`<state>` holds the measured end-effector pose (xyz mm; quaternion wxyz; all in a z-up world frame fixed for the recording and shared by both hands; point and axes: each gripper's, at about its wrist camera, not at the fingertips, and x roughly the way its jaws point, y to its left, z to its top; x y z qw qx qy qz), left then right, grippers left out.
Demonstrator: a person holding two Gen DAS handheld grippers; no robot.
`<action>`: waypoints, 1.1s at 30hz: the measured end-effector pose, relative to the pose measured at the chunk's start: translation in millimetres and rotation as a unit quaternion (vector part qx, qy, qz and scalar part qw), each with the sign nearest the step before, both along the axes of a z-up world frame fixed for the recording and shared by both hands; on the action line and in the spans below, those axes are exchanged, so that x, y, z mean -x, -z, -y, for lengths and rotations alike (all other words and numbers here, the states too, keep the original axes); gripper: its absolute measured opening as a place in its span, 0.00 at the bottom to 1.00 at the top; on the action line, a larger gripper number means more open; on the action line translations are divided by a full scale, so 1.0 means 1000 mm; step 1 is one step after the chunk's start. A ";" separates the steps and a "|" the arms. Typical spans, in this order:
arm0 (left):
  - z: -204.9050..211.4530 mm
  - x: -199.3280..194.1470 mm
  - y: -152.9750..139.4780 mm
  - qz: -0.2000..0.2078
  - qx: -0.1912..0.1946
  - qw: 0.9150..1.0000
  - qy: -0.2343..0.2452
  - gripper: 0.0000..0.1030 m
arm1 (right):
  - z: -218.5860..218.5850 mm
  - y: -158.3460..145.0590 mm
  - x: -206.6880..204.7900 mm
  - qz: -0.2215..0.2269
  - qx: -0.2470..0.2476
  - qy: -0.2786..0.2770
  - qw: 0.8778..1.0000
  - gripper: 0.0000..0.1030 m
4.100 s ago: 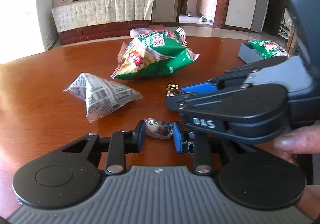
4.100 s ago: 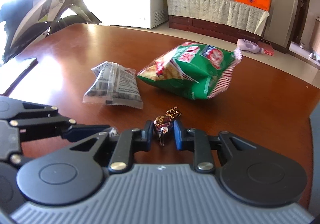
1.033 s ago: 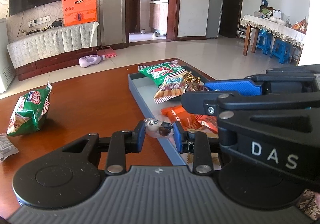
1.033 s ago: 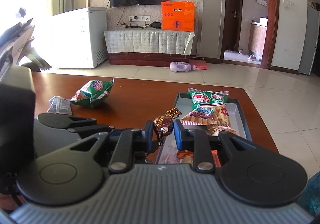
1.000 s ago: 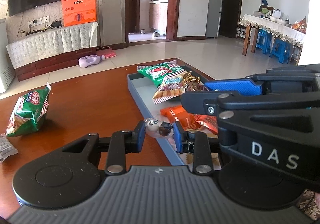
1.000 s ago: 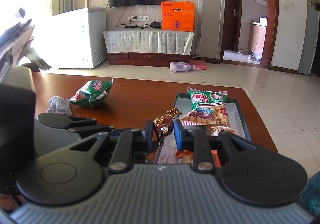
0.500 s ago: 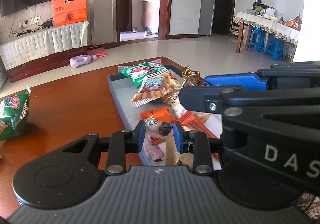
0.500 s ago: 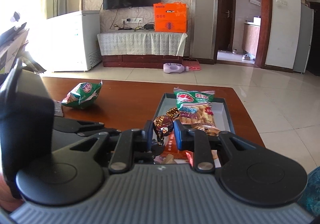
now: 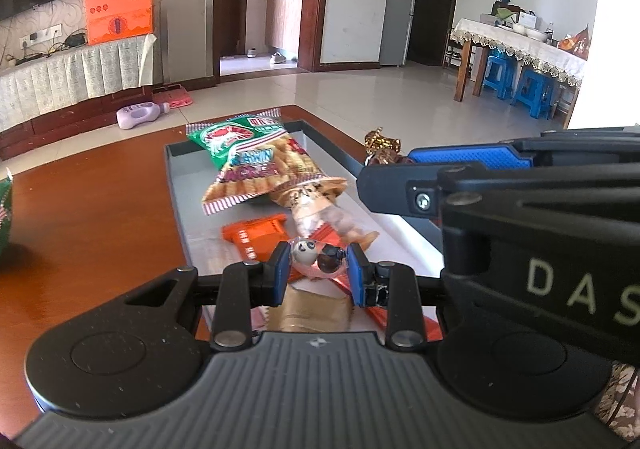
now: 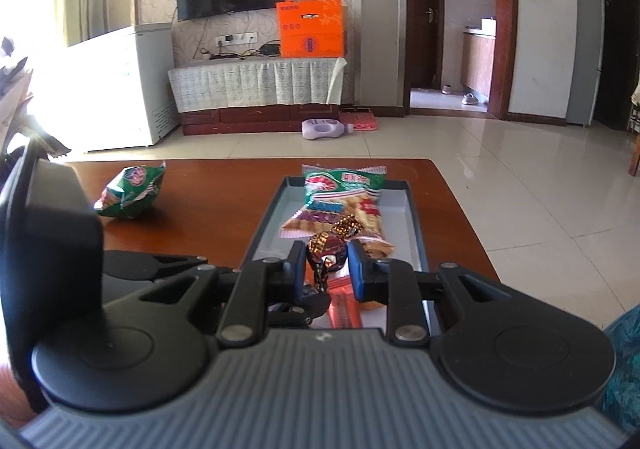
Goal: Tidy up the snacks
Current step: 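Lower the clear-wrapped candy into the box and open the left gripper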
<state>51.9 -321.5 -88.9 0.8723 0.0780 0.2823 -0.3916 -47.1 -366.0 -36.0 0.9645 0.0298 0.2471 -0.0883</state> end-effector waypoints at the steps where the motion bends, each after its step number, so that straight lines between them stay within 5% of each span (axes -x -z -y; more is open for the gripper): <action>1: 0.002 -0.001 0.001 -0.002 0.000 1.000 0.000 0.34 | 0.002 0.000 0.000 -0.001 -0.001 0.002 1.000 0.24; 20: 0.017 -0.003 0.019 -0.014 -0.013 1.000 0.010 0.36 | 0.012 0.005 -0.002 -0.008 -0.012 0.014 1.000 0.24; 33: 0.010 0.005 0.017 -0.006 -0.014 1.000 0.024 0.58 | 0.014 0.006 -0.003 -0.009 -0.015 0.012 1.000 0.24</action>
